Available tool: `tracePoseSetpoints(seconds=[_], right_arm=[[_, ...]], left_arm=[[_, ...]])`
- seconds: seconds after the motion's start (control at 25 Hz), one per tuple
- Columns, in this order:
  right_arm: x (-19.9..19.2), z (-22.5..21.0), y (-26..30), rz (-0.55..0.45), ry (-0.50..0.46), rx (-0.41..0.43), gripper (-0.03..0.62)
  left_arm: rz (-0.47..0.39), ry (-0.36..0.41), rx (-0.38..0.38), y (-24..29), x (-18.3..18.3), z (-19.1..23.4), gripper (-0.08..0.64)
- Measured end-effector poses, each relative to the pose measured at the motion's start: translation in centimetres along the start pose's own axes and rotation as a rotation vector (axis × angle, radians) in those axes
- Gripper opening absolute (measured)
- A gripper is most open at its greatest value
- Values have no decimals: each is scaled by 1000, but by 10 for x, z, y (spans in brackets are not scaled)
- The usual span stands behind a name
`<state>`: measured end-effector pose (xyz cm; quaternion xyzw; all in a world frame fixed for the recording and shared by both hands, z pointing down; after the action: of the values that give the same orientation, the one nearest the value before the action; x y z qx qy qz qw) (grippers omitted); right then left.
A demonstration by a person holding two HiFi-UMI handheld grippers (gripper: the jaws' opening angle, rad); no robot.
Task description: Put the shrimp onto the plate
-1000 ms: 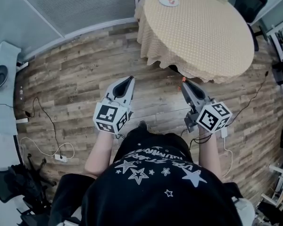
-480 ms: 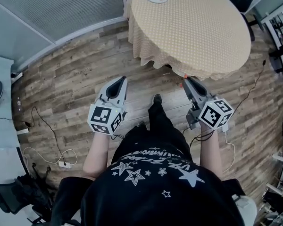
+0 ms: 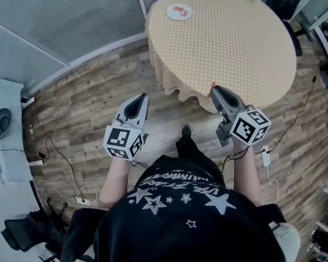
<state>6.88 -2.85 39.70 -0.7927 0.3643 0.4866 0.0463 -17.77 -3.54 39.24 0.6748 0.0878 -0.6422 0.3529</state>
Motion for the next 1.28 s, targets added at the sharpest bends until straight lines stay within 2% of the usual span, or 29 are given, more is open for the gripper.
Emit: tracePoseSetpoints(seconds=[0.2, 0.6, 1.0, 1.16, 1.28], right_arm=[[21, -37, 12, -8, 38, -3, 61], [56, -81, 33, -21, 35, 49, 62], [69, -83, 78, 34, 6, 150, 61], [74, -79, 99, 54, -2, 169, 61], [74, -83, 107, 60, 4, 153, 61]], left_arm=[[7, 65, -35, 47, 25, -9, 8], [9, 70, -17, 105, 48, -13, 8], [-9, 75, 64, 114, 58, -4, 8], [7, 36, 90, 114, 54, 15, 8], [22, 14, 78, 126, 50, 28, 8]])
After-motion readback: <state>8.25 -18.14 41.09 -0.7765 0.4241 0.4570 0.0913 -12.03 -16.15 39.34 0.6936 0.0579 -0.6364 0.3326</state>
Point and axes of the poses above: the fingertips, and each gripper's own axes: y forward along the fingers, z to its left, x out of its top, the point moved 3 cm from there along -y, backward along the fingers, and after that the axes turned 6 degrees about z, right-handed, at the moved point
